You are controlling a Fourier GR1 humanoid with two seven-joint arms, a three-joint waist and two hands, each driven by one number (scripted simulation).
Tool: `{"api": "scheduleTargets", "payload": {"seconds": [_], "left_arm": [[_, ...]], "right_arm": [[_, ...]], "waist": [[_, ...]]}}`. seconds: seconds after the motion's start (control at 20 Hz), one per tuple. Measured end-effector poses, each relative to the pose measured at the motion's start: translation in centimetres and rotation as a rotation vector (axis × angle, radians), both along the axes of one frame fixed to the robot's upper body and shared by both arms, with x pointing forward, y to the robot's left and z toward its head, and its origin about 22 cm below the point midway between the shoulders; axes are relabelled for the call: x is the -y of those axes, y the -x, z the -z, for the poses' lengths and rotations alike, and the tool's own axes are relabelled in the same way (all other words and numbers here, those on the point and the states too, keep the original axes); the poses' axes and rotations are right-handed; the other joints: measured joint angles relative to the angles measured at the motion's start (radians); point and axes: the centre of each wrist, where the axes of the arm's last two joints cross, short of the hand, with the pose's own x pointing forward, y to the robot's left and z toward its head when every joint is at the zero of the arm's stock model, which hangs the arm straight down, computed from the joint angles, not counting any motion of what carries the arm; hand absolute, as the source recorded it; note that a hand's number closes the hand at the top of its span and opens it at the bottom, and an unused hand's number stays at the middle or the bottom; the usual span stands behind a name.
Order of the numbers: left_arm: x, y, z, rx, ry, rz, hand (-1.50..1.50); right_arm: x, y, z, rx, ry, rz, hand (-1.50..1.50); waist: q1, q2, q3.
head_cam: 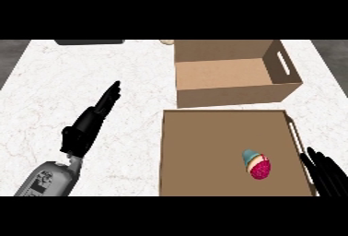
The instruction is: Pick the cupcake from the tray and place it in the cardboard box
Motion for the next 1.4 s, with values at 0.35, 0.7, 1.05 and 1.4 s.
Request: {"api": "scheduleTargets", "payload": {"seconds": [0.35, 0.7, 1.05, 1.4], "left_arm": [[1.2, 0.0, 0.0, -0.001, 0.005, 0.028, 0.0], [1.2, 0.2, 0.1, 0.008, 0.001, 0.045, 0.0], [1.6, -0.5, -0.3, 0.005, 0.005, 0.041, 0.0], [1.3, 0.3, -0.5, 0.006, 0.005, 0.046, 0.0]], "right_arm": [[-3.6, 1.5, -3.1, -0.231, 0.017, 0.05, -1.5], [-6.7, -0.3, -4.0, -0.286, -0.023, 0.099, -1.5], [-8.0, -2.2, -3.7, -0.309, -0.029, 0.123, -1.5], [-8.1, -4.7, -1.7, -0.333, -0.021, 0.148, -1.5]], "waist": [[0.032, 0.007, 0.003], [0.045, 0.008, 0.006], [0.043, 0.008, 0.008], [0.045, 0.008, 0.008]]}}
